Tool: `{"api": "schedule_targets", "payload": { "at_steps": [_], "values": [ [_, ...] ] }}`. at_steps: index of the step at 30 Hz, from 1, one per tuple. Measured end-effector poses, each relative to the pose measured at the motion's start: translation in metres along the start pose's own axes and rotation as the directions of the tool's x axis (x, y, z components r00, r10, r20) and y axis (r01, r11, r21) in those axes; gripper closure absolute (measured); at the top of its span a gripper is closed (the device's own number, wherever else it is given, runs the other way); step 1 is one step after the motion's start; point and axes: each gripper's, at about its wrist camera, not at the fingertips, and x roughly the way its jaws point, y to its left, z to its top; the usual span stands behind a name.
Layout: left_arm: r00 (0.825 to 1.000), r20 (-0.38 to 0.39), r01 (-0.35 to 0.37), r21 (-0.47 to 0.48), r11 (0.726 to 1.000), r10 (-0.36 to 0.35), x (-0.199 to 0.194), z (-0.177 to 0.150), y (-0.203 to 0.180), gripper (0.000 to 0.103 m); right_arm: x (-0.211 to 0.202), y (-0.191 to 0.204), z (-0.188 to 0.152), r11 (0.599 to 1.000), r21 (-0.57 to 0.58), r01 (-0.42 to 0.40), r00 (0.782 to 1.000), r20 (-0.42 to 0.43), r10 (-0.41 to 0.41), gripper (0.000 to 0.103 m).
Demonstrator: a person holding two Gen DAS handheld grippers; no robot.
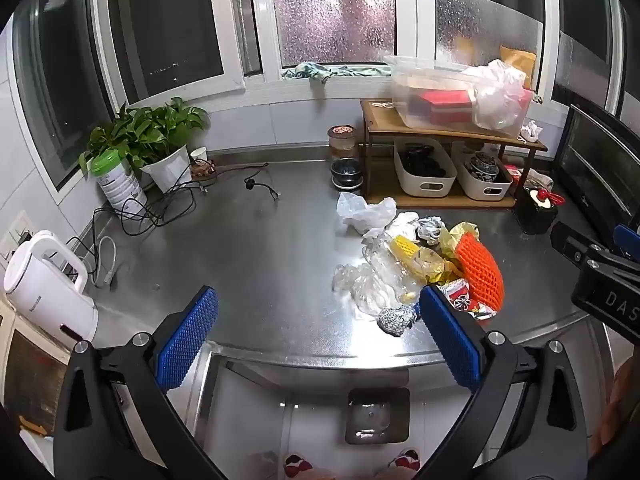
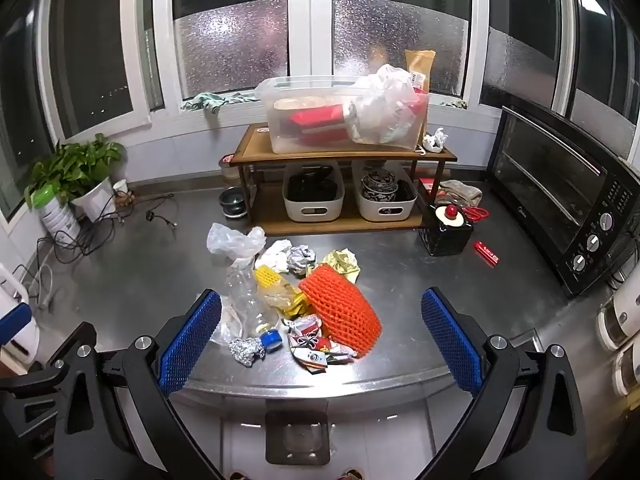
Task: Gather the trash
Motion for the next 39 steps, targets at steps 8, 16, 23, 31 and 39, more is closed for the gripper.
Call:
{"api": "schedule_targets", "payload": {
  "at_steps": [8,16,23,31,39],
  "values": [
    [1.0,-0.005,0.01,0.005,1.0,-0.01,-0.002,0.005,0.004,0.008,-0.001,0.002,0.0,1.0,0.002,-0.002,1.0,-0.004,0.002,0.003],
    [1.0,0.007,-0.002,0.007,1.0,0.002,-0.007,0.01,0.0,0.008,-0.004,0.001,0.003,1.0,0.004,-0.007,1.0,-0.002,0.007,0.003],
    [1.0,0.009,-0.005,0.004,1.0,0.005,-0.007,0.011,0.0,0.008,-0.006,0.007,0.001,1.0,0.002,-0.006,1.0,0.003,0.006,0.003],
    [1.0,0.016,-0.004,-0.001,1.0,0.004,-0.009,0.007,0.0,0.008,-0.013,0.008,0.0,1.0,0.003,-0.012,1.0,0.009,0.012,0.003],
    [1.0,0.023,-0.002,-0.007,1.0,0.002,-0.013,0.004,0.001,0.008,-0.015,0.009,0.001,1.0,0.012,-0.017,1.0,0.012,0.017,0.003]
  ]
}}
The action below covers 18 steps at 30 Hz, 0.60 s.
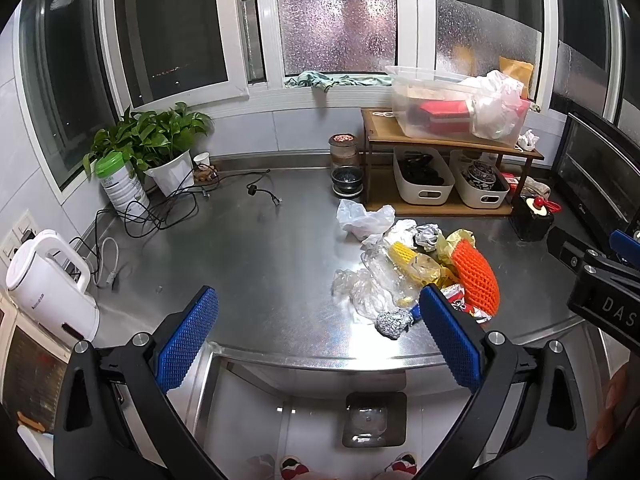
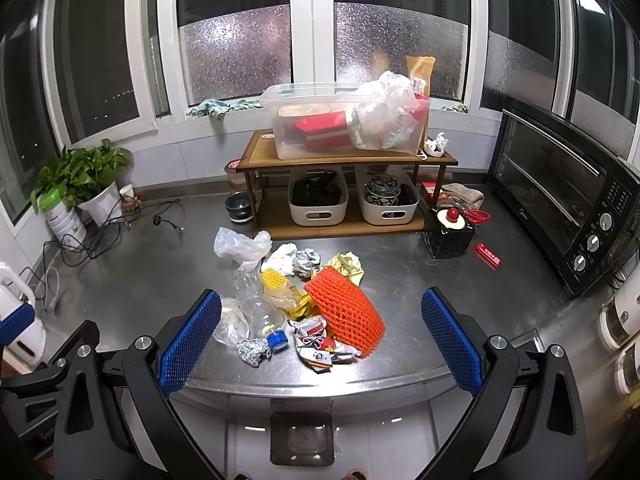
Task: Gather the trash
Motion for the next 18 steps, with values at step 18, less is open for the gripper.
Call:
{"api": "schedule_targets", "payload": {
  "at_steps": [18],
  "values": [
    [1.0,0.006,0.009,0.004,1.0,-0.009,-0.0048,0.0031,-0.0008,0.008,-0.0029,-0.0043,0.0009,1.0,0.007,-0.007,1.0,0.01,0.007,0.003]
  ]
}}
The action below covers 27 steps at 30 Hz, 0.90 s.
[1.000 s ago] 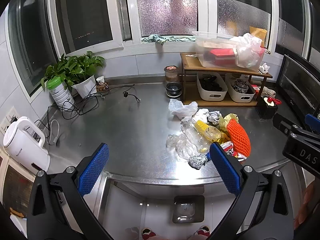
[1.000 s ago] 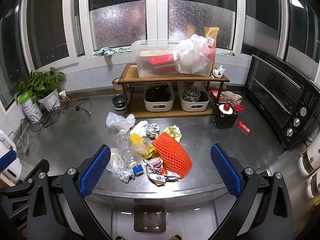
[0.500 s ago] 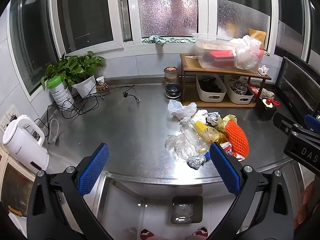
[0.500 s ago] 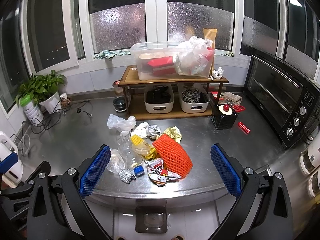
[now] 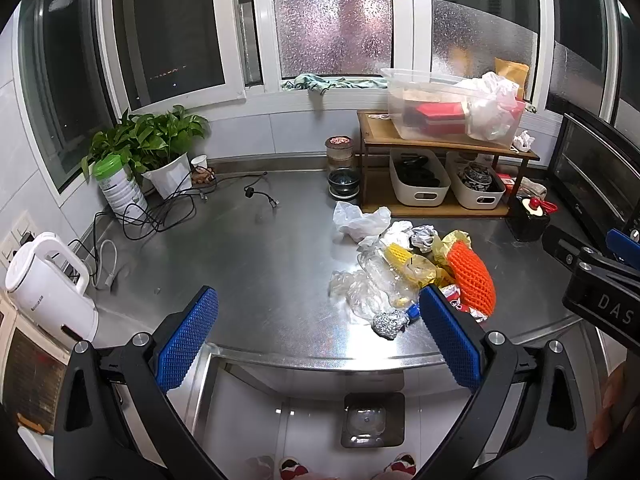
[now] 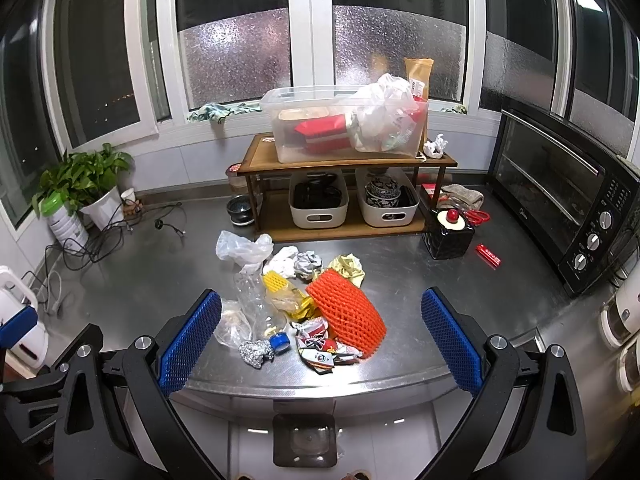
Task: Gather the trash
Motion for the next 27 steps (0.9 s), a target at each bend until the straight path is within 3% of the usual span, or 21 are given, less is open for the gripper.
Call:
{"api": "schedule_targets", "payload": {
  "at_steps": [27],
  "values": [
    [1.0,-0.017,-0.003,0.009,1.0,0.003,0.013,0.003,0.001,0.008,0.008,-0.001,0.005,1.0,0.012,-0.003,1.0,-0.001,0.003,0.003]
  ]
}}
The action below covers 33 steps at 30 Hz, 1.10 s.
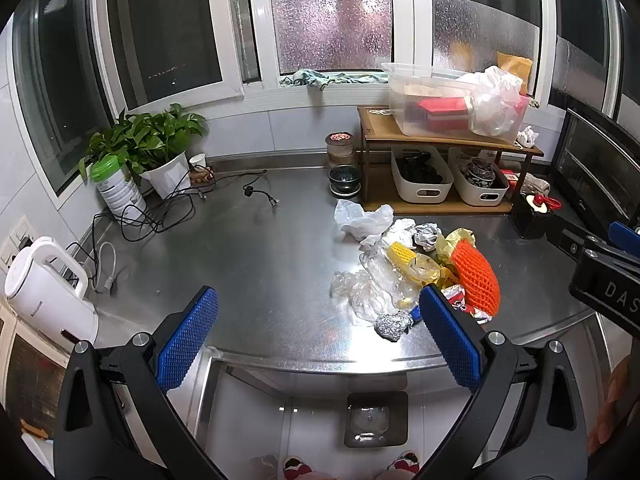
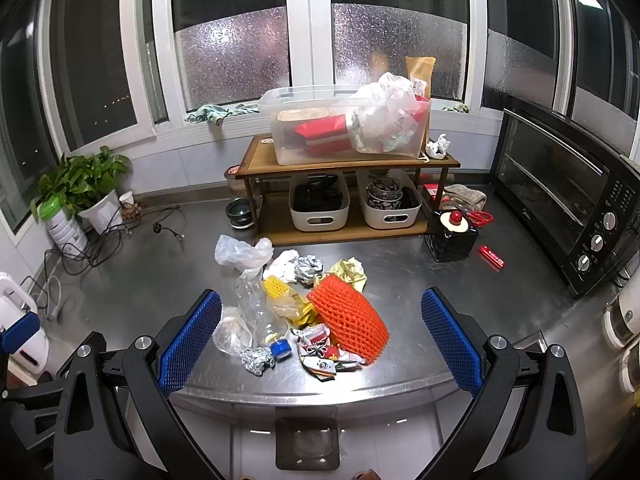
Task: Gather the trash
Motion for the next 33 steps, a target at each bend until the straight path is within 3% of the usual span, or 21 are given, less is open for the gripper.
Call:
{"api": "schedule_targets", "payload": {
  "at_steps": [18,28,33],
  "values": [
    [0.998,-0.063,0.009,0.031,0.999,-0.007,0.043,0.0,-0.014,0.008,0.039,-0.016,0.001,0.999,0.028,-0.015,0.999,-0.042,0.016,0.003],
    [0.988,-0.154,0.037,0.084,0.996,-0.024,0.097,-0.019,-0.032,0.008,0.097,-0.04,-0.021,0.997,0.066,-0.034,0.986,-0.159,0.044,0.003],
    [0.978,-0.199,0.081,0.102,0.991,-0.059,0.126,-0.037,-0.037,0.01,0.126,-0.036,-0.045,0.995,0.042,-0.087,0.971,-0.219,0.094,0.011]
  ]
}}
